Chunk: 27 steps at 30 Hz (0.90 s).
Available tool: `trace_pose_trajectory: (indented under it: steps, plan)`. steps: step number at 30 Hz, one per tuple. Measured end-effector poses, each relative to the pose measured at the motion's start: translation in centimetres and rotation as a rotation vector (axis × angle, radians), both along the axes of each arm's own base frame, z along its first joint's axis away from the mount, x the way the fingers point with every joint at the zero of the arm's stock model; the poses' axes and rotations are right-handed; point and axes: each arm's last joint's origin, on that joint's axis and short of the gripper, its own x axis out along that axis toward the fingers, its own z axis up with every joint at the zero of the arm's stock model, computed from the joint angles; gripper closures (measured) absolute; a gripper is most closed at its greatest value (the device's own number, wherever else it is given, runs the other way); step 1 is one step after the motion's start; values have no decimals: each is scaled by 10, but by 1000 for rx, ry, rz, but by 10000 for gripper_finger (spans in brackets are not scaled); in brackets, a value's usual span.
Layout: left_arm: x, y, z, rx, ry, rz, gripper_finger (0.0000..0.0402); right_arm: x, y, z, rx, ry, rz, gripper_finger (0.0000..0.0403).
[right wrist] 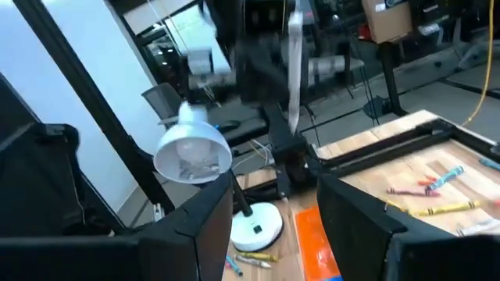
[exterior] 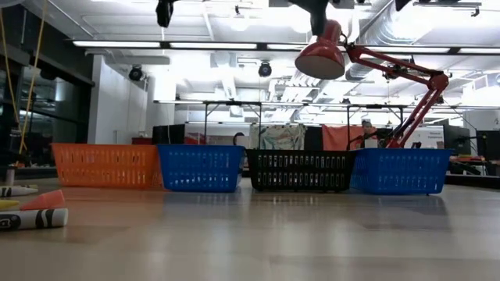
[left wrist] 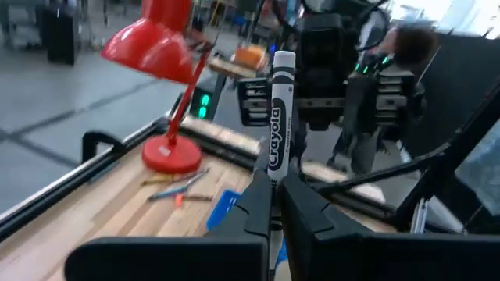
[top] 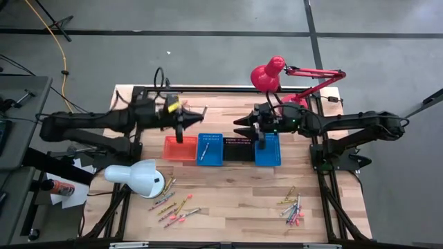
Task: Sort crayons
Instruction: Put the white crayon into the left blue bin
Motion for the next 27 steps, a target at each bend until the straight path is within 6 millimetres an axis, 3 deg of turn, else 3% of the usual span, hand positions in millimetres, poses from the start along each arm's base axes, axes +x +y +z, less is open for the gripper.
trace_pose_trajectory:
  steps: [6, 13, 27]
  plan:
    - [0, -8, -31, 10, -120, -13, 401, 0, 0, 6, -11, -11, 4, 222]
    - [-1, -11, -33, 206, -109, -99, 401, 0, 1, 2, -17, 28, 39, 222]
    - [-1, -11, -32, 214, -110, -100, 400, 0, 1, 2, -17, 28, 43, 222]
